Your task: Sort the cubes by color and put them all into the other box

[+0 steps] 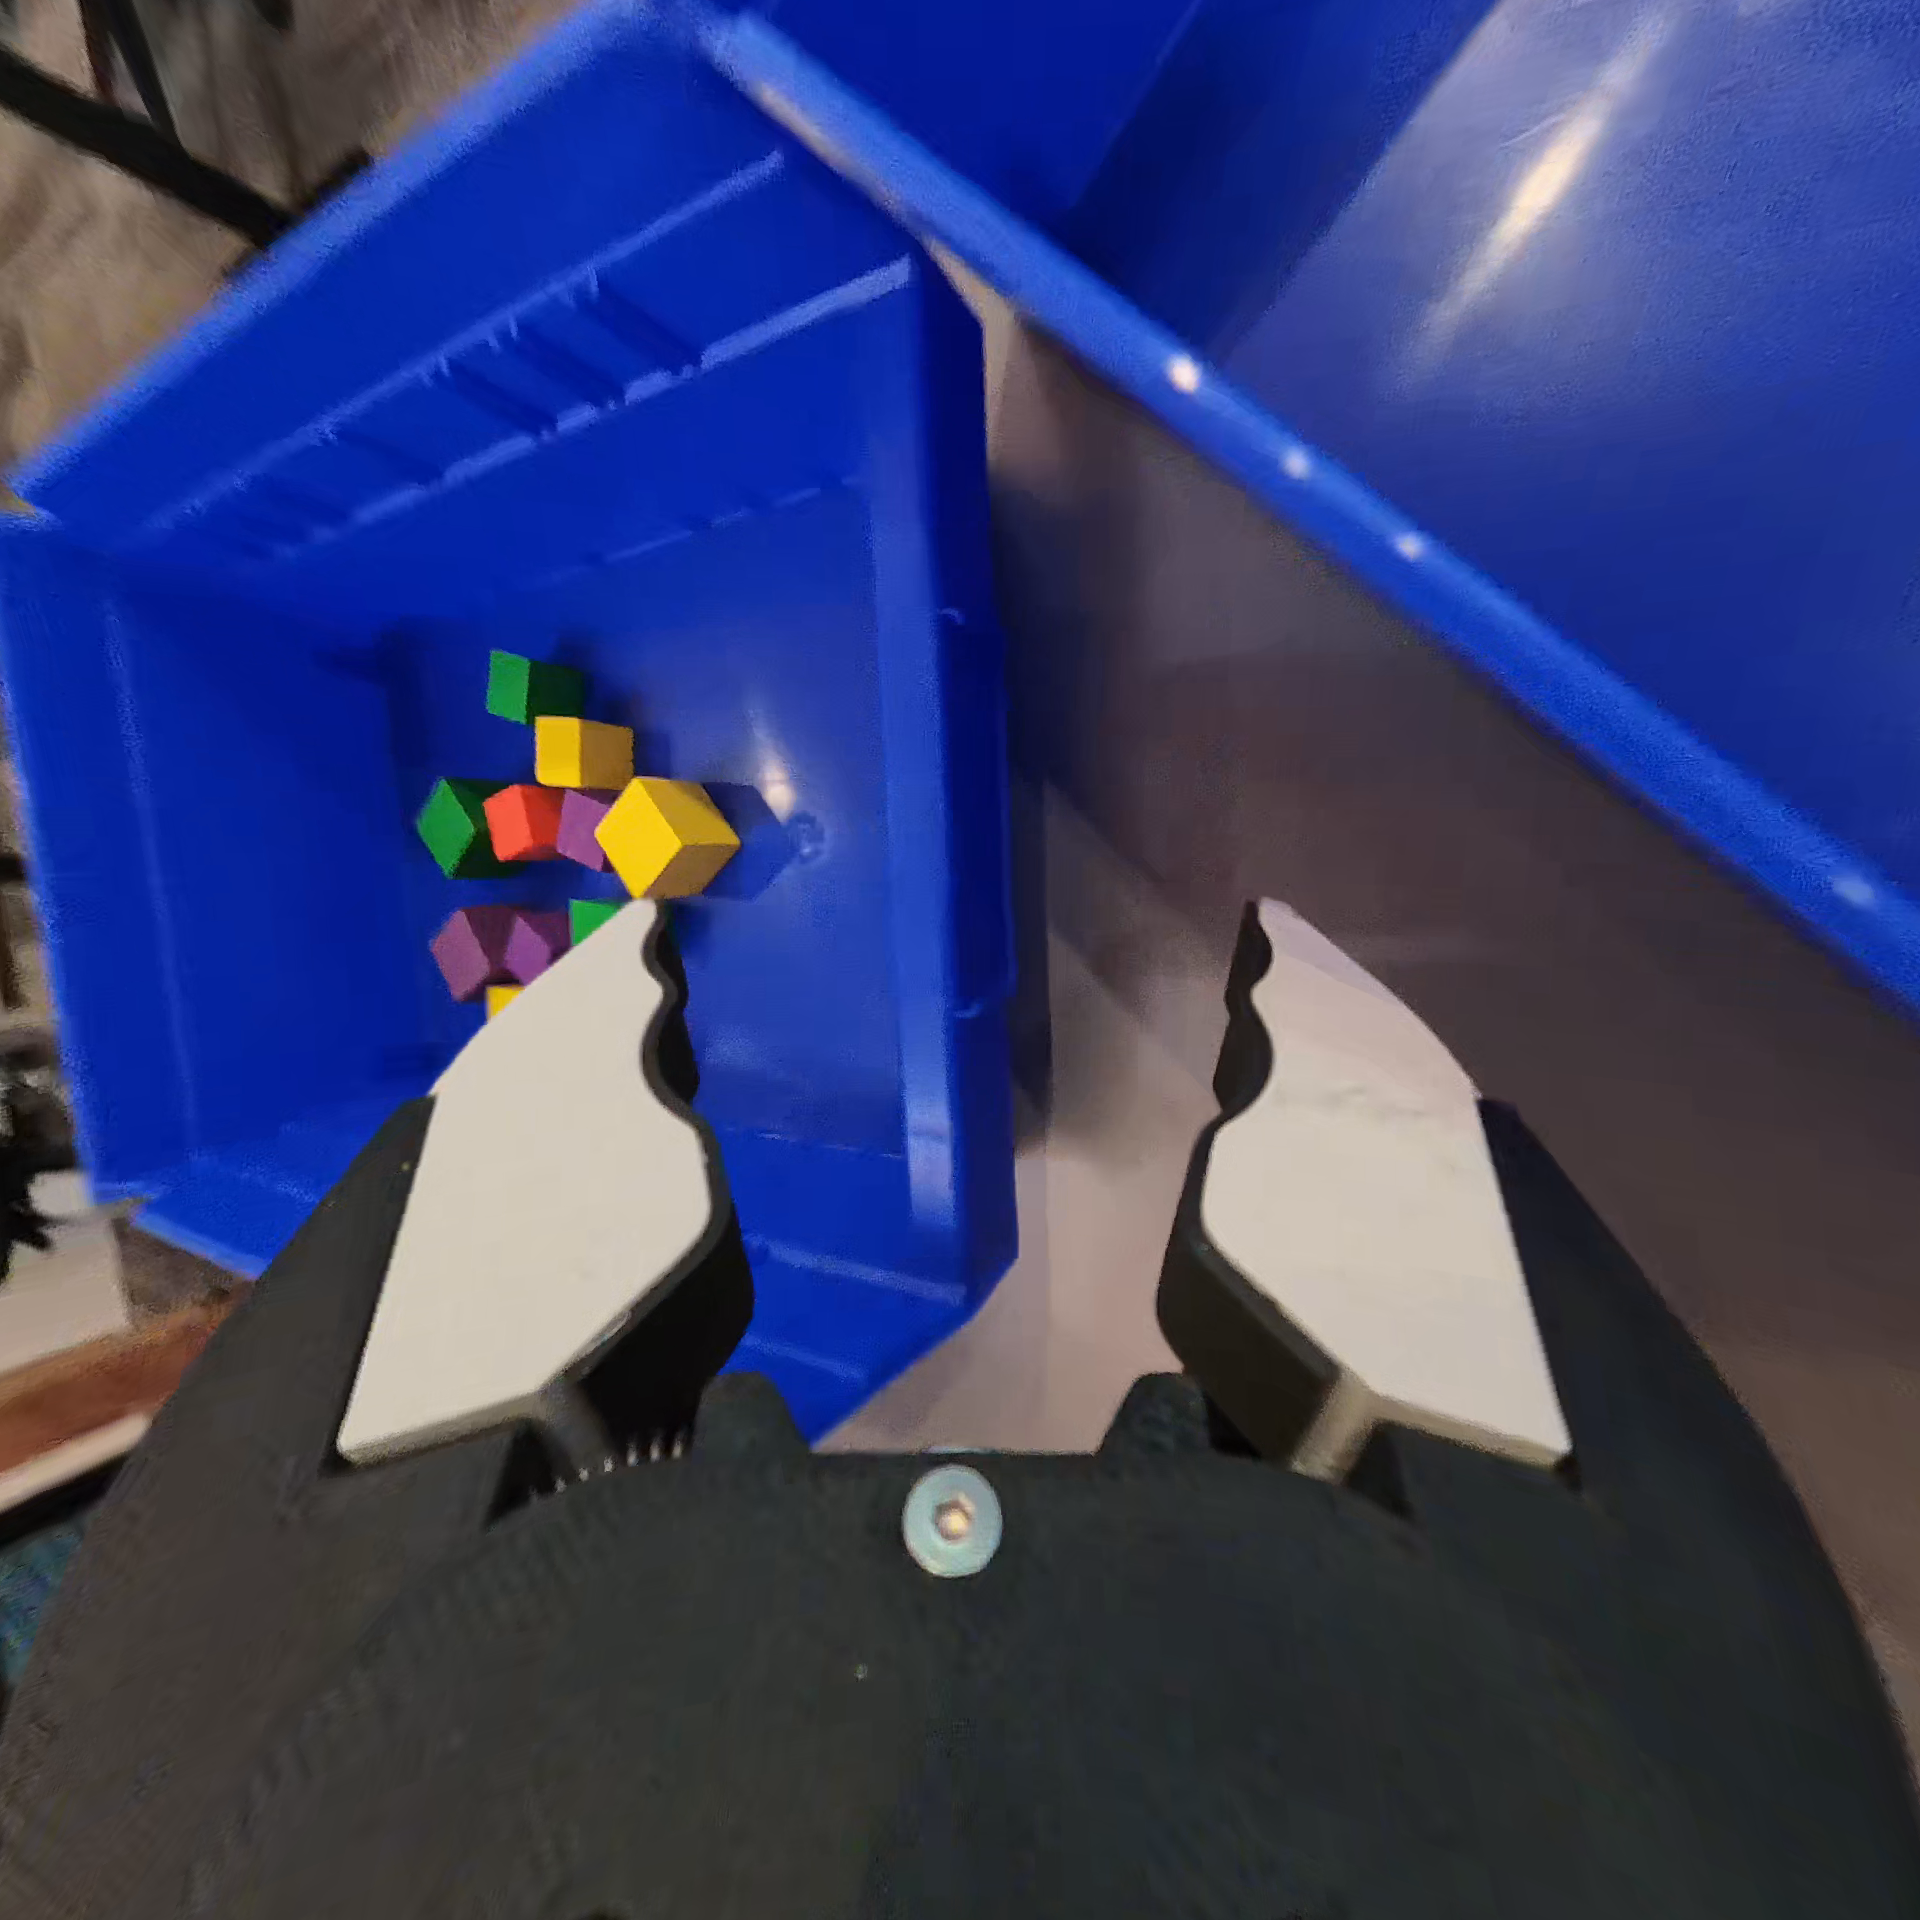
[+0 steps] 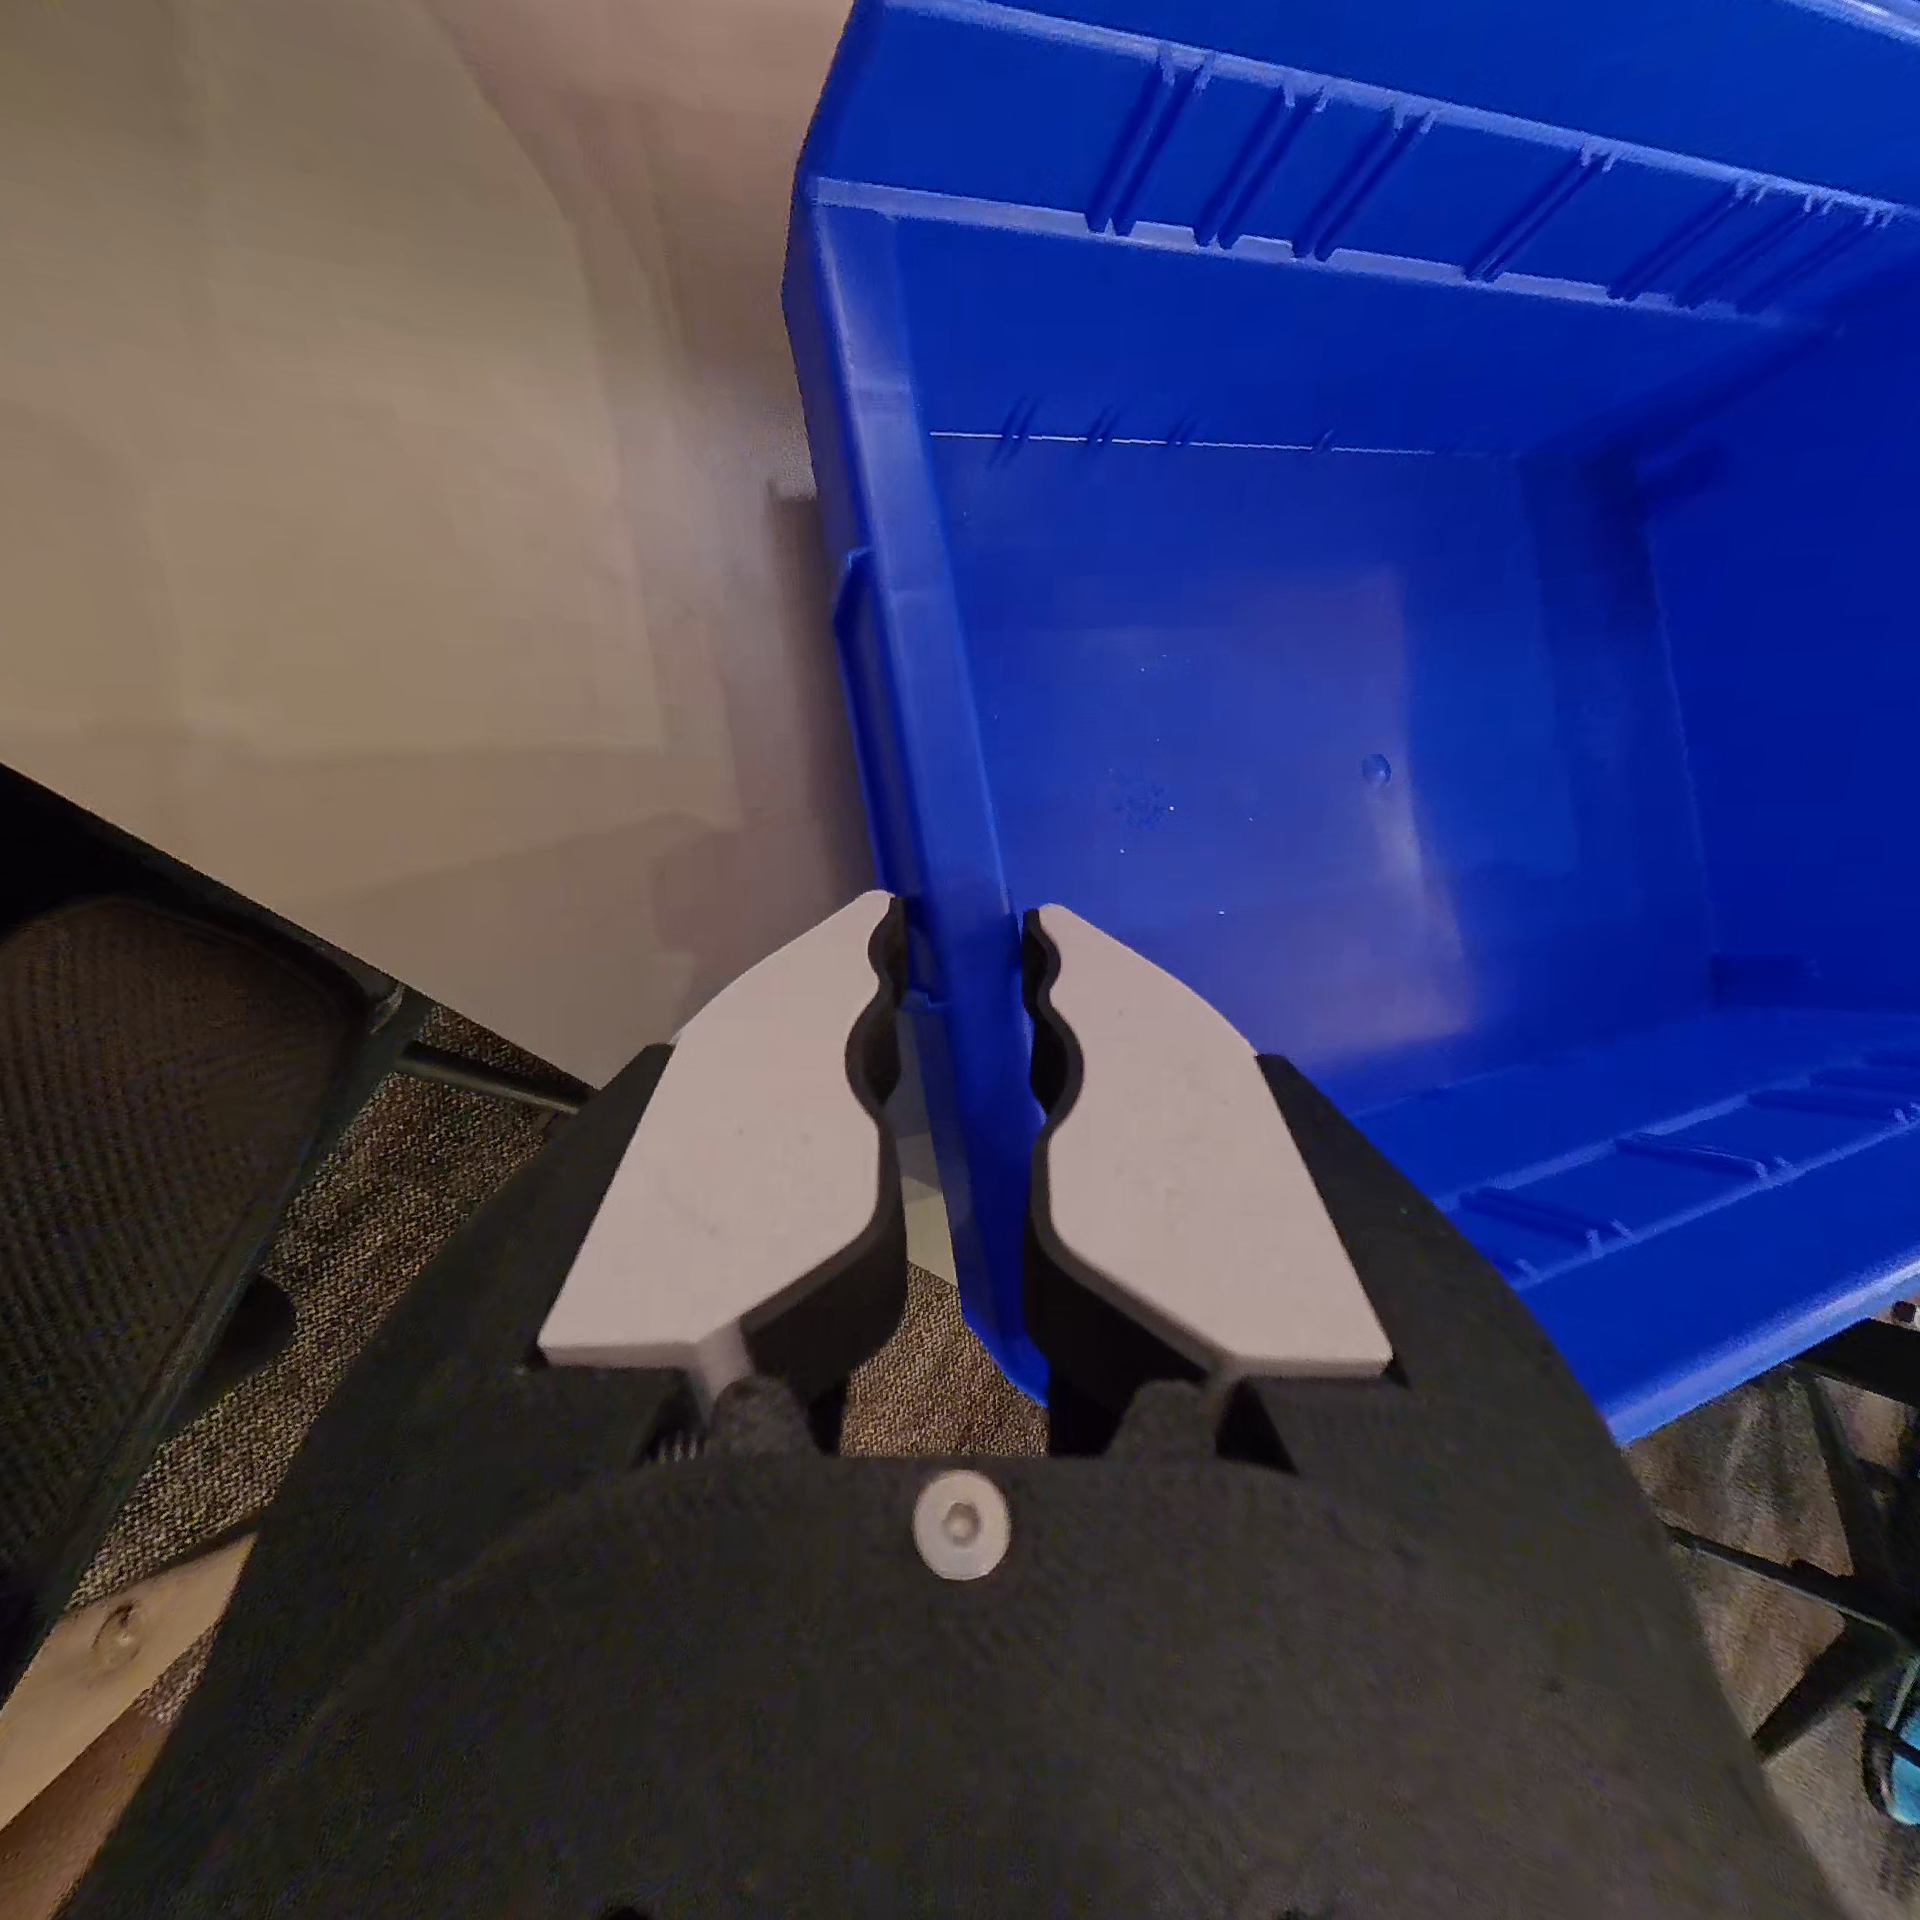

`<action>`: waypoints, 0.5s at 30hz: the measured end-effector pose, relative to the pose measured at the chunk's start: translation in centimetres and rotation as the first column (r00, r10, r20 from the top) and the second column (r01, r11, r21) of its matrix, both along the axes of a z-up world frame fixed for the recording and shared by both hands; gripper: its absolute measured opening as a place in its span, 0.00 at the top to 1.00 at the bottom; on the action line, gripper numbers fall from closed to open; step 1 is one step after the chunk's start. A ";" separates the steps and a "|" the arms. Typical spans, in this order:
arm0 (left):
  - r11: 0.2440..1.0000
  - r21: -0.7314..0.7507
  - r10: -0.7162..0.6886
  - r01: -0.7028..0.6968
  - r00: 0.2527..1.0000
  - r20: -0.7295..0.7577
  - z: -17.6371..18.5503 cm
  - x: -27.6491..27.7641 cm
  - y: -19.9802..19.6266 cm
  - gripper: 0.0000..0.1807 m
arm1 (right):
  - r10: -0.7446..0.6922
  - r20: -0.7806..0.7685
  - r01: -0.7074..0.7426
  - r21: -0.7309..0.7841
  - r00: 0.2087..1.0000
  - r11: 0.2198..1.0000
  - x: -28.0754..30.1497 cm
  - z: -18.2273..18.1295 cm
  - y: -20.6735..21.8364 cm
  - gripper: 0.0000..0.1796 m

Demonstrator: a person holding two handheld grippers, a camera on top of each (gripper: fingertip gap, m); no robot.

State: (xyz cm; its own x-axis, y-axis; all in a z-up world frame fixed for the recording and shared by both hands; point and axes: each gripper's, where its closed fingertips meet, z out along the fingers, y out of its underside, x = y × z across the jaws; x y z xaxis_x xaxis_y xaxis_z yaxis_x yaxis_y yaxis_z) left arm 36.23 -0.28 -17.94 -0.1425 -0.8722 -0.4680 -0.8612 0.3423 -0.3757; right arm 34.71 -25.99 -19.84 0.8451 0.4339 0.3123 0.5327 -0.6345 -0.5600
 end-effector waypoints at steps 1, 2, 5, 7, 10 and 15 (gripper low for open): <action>0.999 -0.030 0.038 -0.038 0.999 -0.013 -0.8 0.3 0.5 0.45 | 0.001 -0.001 -0.001 0.001 1.000 1.000 0.0 0.0 0.0 0.88; 0.996 -0.063 0.060 -0.061 0.998 -0.027 -1.6 0.6 0.7 0.45 | 0.003 0.000 -0.003 0.003 1.000 1.000 0.1 0.0 0.0 0.88; 0.993 -0.049 0.102 -0.106 0.992 -0.071 -3.1 1.1 1.6 0.49 | 0.010 0.006 -0.010 0.006 1.000 1.000 0.0 0.0 0.0 0.88; 0.987 -0.079 0.126 -0.137 0.984 -0.127 -4.2 1.1 1.7 0.50 | 0.014 0.007 -0.014 0.007 1.000 1.000 0.1 0.0 0.0 0.88; 0.983 -0.105 0.131 -0.150 0.976 -0.172 -4.8 1.0 1.5 0.63 | 0.018 0.007 -0.019 0.011 1.000 1.000 0.1 0.0 0.0 0.88; 0.986 -0.049 0.148 -0.159 0.972 -0.185 -4.9 0.3 2.6 0.84 | 0.024 0.000 -0.024 0.014 1.000 1.000 0.3 0.0 -0.1 0.88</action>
